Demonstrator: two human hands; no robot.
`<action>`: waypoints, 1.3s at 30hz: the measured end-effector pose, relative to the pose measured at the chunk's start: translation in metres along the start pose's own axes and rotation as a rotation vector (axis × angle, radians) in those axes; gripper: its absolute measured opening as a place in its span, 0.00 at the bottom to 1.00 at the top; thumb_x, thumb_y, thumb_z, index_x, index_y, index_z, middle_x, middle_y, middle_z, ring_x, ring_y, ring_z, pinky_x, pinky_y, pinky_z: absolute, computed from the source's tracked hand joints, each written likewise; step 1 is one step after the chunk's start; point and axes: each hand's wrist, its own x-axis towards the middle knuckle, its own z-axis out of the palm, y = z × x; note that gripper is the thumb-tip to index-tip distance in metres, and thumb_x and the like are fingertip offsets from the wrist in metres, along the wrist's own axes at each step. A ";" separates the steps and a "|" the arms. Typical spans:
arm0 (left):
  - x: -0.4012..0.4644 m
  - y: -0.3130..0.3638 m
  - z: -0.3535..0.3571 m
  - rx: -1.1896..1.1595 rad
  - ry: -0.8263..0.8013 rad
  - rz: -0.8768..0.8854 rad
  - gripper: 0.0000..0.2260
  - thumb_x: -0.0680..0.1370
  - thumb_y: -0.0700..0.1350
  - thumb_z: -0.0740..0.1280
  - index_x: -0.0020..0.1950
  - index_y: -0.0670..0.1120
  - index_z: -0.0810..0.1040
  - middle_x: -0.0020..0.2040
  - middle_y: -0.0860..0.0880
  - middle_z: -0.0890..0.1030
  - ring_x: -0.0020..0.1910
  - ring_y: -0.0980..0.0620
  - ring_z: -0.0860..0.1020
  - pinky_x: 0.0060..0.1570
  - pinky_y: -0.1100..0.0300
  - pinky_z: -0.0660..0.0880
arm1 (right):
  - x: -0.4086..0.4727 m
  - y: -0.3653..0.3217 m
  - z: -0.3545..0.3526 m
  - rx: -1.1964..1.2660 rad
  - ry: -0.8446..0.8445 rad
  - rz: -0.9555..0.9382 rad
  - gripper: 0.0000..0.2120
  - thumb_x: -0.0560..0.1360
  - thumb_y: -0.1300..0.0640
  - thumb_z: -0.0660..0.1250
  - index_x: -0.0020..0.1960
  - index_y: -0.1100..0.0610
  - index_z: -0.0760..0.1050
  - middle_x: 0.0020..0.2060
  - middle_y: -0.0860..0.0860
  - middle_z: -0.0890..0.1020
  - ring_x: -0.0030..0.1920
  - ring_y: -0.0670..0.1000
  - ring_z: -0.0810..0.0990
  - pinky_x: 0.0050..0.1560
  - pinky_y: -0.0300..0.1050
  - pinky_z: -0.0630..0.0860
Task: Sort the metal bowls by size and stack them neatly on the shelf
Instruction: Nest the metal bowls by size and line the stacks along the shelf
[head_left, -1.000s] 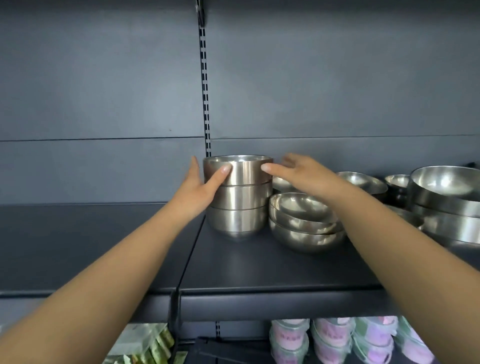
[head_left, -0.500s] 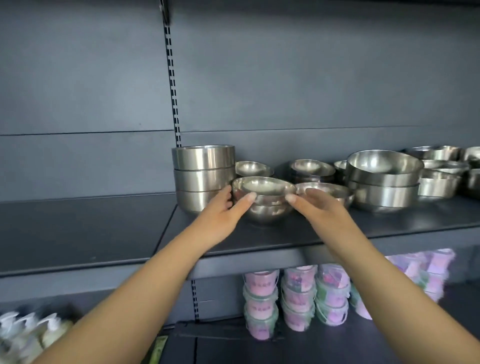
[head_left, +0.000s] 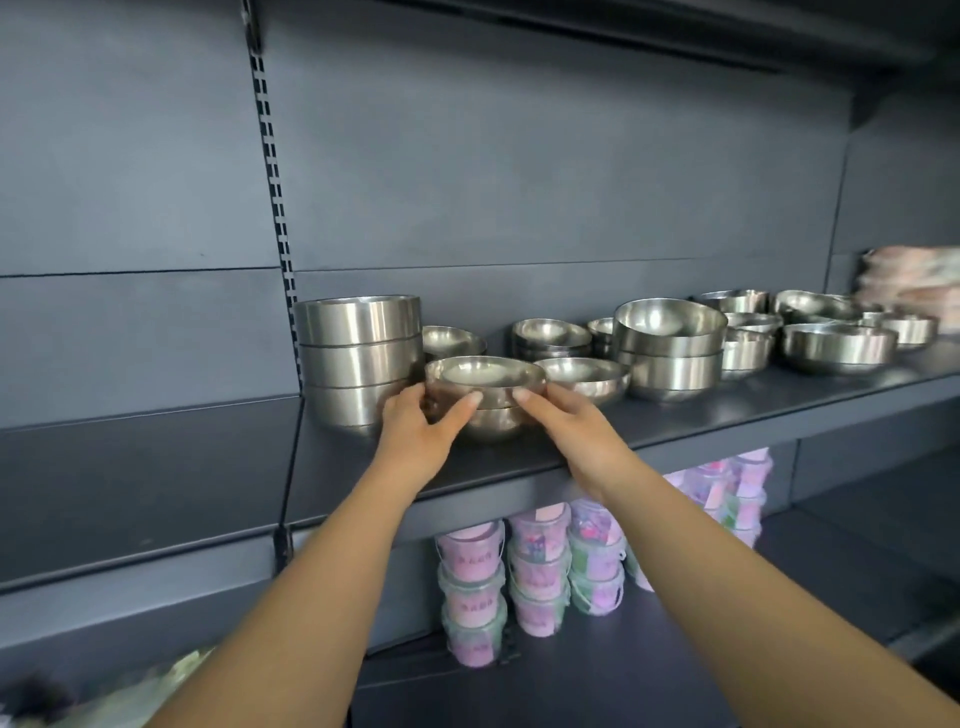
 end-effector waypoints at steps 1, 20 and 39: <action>0.001 -0.003 -0.002 -0.043 0.011 -0.016 0.30 0.67 0.61 0.70 0.61 0.42 0.75 0.60 0.44 0.77 0.57 0.50 0.76 0.59 0.58 0.72 | -0.001 0.006 0.000 0.013 0.055 -0.016 0.16 0.70 0.45 0.69 0.51 0.55 0.79 0.52 0.51 0.82 0.57 0.50 0.78 0.59 0.43 0.71; -0.073 0.015 -0.062 -0.192 -0.063 0.014 0.04 0.75 0.43 0.67 0.49 0.49 0.74 0.47 0.52 0.79 0.49 0.56 0.77 0.57 0.62 0.73 | -0.043 -0.012 0.034 0.150 -0.226 -0.186 0.20 0.68 0.53 0.71 0.59 0.56 0.75 0.54 0.54 0.82 0.58 0.52 0.79 0.64 0.53 0.73; -0.051 -0.021 -0.313 0.004 -0.040 0.107 0.02 0.73 0.44 0.69 0.42 0.50 0.77 0.47 0.49 0.80 0.50 0.53 0.76 0.57 0.61 0.70 | -0.055 -0.069 0.270 0.241 -0.203 -0.099 0.07 0.72 0.56 0.69 0.49 0.56 0.77 0.49 0.52 0.81 0.51 0.48 0.78 0.64 0.47 0.72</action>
